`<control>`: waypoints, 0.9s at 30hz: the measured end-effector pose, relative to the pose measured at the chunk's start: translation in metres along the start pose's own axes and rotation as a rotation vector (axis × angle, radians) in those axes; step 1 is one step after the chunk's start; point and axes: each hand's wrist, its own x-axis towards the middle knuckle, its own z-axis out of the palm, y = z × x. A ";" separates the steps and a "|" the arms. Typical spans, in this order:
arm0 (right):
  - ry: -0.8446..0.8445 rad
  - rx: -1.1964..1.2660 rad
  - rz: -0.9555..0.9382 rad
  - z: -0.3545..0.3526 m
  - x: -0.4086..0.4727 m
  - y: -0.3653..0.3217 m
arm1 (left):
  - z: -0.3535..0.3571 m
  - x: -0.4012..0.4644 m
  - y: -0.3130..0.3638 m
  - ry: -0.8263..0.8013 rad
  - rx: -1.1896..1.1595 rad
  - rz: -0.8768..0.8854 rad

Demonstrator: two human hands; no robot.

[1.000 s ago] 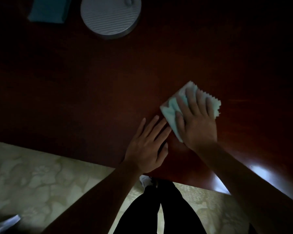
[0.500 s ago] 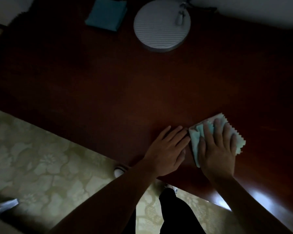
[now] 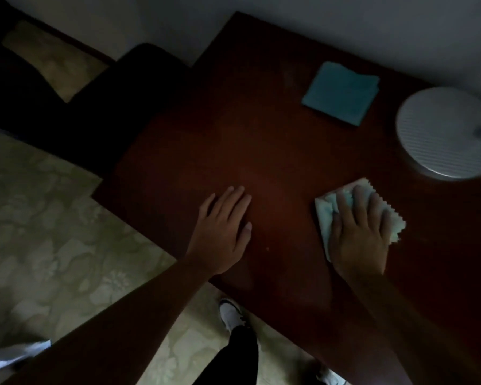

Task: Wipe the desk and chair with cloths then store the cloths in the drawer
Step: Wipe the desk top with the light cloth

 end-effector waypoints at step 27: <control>-0.180 -0.018 -0.432 0.054 0.192 -0.283 | -0.054 0.138 -0.184 0.140 -0.082 -0.065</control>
